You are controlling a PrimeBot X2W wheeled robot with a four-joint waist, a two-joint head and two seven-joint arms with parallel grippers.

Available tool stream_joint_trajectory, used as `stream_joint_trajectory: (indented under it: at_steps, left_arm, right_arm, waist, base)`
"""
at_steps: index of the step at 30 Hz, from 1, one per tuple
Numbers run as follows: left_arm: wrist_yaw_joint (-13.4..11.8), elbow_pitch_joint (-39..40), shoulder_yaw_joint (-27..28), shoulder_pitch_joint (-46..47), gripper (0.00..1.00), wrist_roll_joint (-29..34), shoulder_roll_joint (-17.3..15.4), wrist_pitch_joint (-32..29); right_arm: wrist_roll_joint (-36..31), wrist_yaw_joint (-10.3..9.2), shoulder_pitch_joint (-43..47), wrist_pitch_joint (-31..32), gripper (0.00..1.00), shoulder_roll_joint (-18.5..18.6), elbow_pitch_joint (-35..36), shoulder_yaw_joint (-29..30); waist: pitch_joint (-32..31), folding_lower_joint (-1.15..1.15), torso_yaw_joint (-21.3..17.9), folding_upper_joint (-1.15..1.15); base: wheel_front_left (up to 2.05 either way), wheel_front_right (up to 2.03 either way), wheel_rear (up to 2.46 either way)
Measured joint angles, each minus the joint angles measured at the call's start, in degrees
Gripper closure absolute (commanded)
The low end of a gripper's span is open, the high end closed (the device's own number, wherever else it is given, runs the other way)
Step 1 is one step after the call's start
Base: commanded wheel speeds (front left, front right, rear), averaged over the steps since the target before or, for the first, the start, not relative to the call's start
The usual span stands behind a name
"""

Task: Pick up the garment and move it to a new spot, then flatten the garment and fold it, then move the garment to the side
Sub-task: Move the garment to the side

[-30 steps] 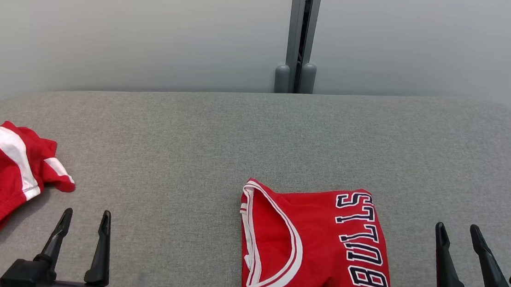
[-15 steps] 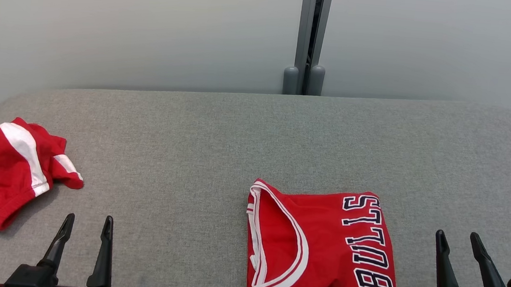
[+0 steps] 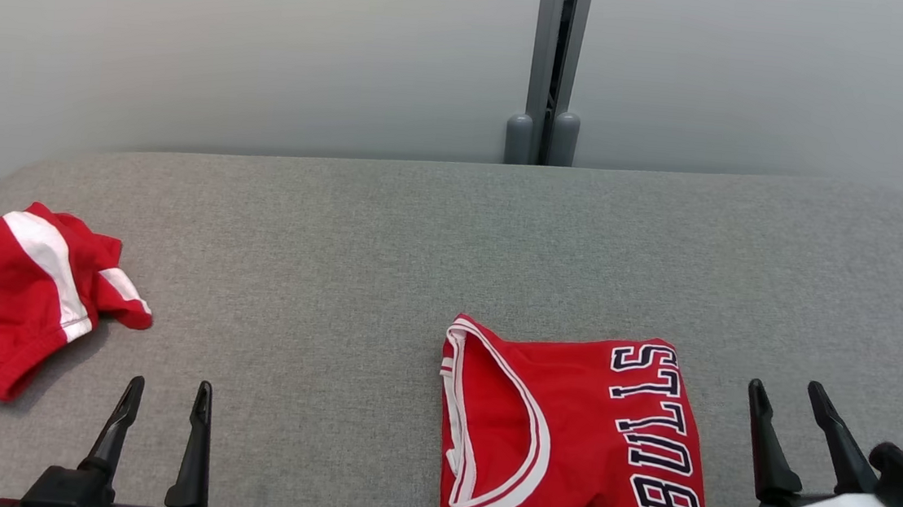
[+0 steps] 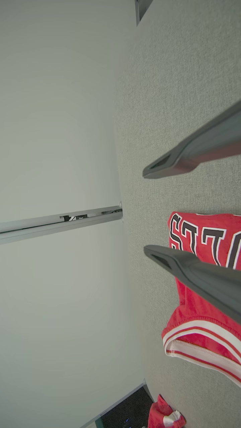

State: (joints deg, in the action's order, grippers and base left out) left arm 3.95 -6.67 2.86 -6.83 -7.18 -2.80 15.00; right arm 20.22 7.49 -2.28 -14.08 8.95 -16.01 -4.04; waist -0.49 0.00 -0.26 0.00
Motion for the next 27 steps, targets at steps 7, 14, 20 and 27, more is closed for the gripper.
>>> stream_joint_trajectory:
  at_steps: [7, 14, 20, 27]
  left_arm:
    - [-0.3, -0.3, -1.9, 1.0, 0.0, -0.4, 0.0, 0.0]
    - [-0.9, -0.6, -3.7, 2.7, 0.0, -0.9, 0.0, 0.0]
    - [-1.1, -1.1, -4.5, 3.8, 0.0, -1.2, 0.0, 0.0]
    - [-1.2, -1.4, -4.4, 4.6, 0.0, -1.4, 0.0, 0.0]
  right_arm:
    - [-1.0, 0.0, -8.1, 3.4, 0.0, 0.8, -7.7, -2.7]
    - [-0.7, 0.0, -13.6, 6.3, 0.0, 1.3, -17.9, -4.1]
    - [0.5, 0.0, -16.2, 6.9, 0.0, 1.1, -25.4, -5.6]
    - [2.0, 0.01, -16.6, 6.7, 0.0, 0.1, -31.7, -7.6]
  waist:
    - [0.9, 0.0, 1.9, 0.0]
    - [3.0, 0.0, 4.4, 0.0]
    - [4.8, 0.0, 5.9, 0.0]
    - [5.7, 0.0, 6.3, 0.0]
  base:
    - [0.0, 0.0, 0.0]
    - [0.0, 0.0, 0.0]
    - [0.0, 0.0, 0.0]
    - [0.0, 0.0, 0.0]
